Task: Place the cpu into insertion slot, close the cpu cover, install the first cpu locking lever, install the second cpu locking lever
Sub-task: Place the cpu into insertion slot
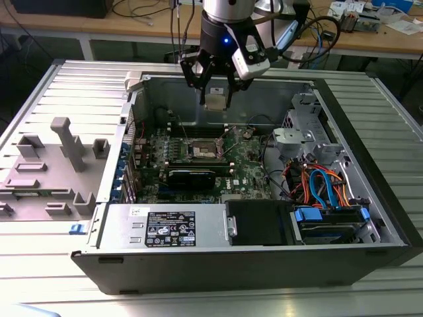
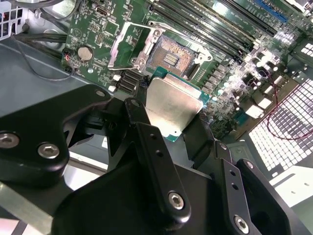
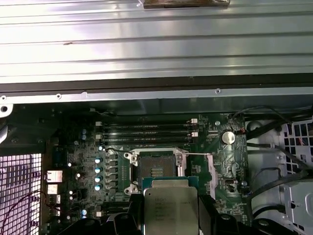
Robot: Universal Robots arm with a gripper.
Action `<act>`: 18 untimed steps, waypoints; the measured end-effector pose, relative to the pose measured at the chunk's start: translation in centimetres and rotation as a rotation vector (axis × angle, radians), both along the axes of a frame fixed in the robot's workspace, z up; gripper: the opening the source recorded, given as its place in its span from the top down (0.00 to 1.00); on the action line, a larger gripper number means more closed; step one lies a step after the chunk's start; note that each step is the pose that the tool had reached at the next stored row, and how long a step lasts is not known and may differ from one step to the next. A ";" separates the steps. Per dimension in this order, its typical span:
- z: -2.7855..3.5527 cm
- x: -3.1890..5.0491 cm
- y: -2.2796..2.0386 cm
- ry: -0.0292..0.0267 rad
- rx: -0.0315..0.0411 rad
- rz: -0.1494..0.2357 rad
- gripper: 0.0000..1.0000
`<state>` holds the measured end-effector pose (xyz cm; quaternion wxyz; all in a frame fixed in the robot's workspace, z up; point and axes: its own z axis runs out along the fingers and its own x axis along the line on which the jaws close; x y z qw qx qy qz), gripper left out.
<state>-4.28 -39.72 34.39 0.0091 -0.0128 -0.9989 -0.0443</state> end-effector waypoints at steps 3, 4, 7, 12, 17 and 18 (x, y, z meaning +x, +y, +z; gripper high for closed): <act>-0.06 0.00 -0.01 0.0000 0.0000 0.000 0.45; -0.08 0.00 -0.01 -0.0001 0.0000 0.000 0.45; -0.13 0.00 -0.02 0.0000 -0.0001 0.000 0.45; -0.27 0.00 -0.05 -0.0001 -0.0003 0.000 0.45; -0.42 0.00 -0.06 0.0000 -0.0006 0.000 0.45; -0.46 0.00 -0.07 0.0000 -0.0008 0.000 0.45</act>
